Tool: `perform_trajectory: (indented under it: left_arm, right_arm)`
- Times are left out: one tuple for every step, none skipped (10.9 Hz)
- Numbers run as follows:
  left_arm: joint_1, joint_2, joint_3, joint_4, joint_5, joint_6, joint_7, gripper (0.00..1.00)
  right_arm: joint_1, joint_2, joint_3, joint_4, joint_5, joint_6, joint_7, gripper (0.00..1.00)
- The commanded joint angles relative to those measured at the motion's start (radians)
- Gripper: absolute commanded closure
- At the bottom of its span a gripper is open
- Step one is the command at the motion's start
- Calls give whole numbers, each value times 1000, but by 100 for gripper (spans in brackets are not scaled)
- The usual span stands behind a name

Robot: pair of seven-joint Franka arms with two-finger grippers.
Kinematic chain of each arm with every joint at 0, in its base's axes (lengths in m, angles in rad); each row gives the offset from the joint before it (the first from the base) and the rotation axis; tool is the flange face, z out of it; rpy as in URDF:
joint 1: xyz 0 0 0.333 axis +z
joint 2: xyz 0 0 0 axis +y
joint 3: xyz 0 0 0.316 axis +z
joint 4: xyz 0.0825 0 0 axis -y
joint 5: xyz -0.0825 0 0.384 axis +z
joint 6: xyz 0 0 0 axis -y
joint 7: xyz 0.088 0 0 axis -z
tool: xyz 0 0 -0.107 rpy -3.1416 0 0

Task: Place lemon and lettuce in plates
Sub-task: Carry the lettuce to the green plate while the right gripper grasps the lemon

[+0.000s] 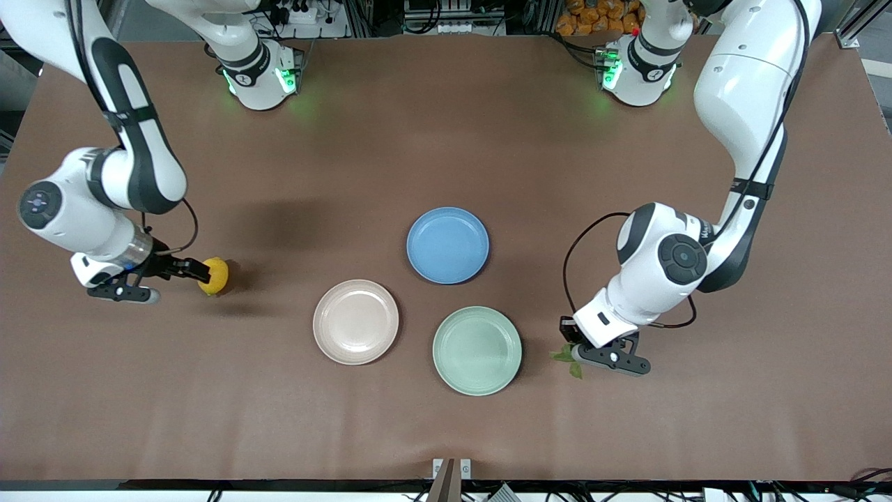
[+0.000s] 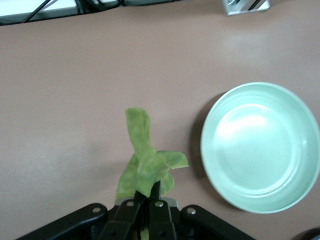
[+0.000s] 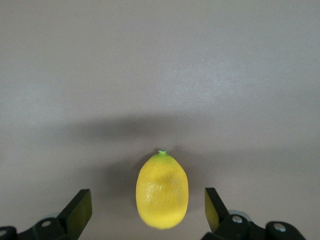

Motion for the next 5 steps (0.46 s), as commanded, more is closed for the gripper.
perform_trajectory:
  left_arm:
    - [-47,15,-16,6,12,70,-90,100]
    - [-67,21,-14,1,13,101,-137,100]
    - [-76,28,-14,-2,13,142,-161,100]
    - [-90,37,-14,-2,12,165,-168,100]
    - [-105,50,-14,-2,10,188,-199,100]
  right_arm:
    - [-1,26,1,-99,10,169,-55,0]
    - [-1,42,1,-107,10,195,-57,0]
    - [1,54,3,-107,10,204,-57,0]
    - [1,65,3,-107,10,214,-57,0]
    - [1,72,3,-107,10,217,-57,0]
